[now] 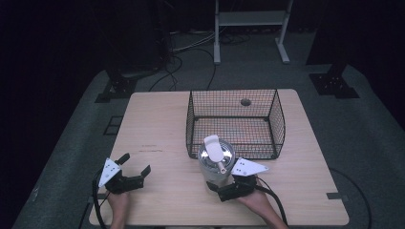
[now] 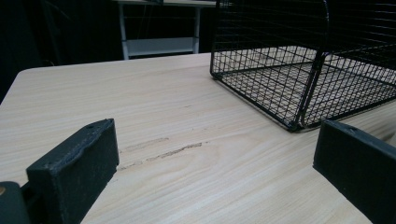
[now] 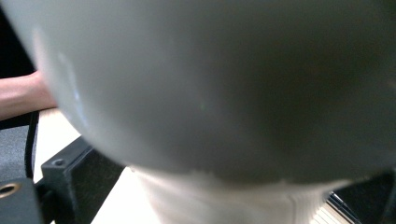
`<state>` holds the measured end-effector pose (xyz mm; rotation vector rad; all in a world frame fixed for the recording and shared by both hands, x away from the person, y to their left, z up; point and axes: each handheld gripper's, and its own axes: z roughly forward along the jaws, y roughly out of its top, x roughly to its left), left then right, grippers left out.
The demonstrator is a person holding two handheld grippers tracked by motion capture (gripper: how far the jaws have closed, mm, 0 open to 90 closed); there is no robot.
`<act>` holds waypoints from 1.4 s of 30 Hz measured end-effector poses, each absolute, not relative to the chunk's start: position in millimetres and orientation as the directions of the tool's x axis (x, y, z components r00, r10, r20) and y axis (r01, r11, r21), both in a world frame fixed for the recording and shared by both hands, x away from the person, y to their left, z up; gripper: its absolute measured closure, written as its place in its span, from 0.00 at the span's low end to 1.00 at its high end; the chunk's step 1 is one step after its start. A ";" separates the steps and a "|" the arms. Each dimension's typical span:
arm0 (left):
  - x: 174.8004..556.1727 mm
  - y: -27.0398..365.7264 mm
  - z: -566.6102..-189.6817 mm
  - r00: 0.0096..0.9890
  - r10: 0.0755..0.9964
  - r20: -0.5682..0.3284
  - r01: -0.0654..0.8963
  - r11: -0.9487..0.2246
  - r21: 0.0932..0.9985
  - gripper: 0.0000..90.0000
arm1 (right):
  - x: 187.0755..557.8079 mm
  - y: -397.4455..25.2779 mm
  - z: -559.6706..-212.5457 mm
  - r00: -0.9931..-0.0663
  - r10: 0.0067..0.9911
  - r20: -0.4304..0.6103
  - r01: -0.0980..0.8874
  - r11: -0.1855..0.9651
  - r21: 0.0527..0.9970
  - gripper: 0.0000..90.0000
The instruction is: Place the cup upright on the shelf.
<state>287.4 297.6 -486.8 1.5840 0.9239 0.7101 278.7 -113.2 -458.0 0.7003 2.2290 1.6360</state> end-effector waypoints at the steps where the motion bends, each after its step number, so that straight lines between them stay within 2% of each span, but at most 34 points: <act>1: 287.4 297.6 -486.8 0.513 0.858 -0.031 0.191 -0.079 0.978 0.00 | 278.9 -112.9 -458.0 -0.840 0.540 0.053 0.212 0.235 0.949 0.04; 14: 287.4 297.8 -486.8 0.514 0.857 -0.032 0.191 -0.078 0.979 0.00 | 280.5 -112.4 -457.7 -0.837 0.546 0.047 0.201 0.227 0.953 0.09; 31: 287.5 298.2 -486.7 0.515 0.857 -0.031 0.188 -0.078 0.979 0.00 | 279.6 -113.7 -457.9 -0.841 0.541 0.023 0.177 0.235 0.956 0.10; 42: 287.5 298.5 -486.7 0.514 0.857 -0.034 0.186 -0.073 0.980 0.00 | 281.2 -117.7 -456.8 -0.845 0.533 0.048 0.192 0.219 0.957 0.10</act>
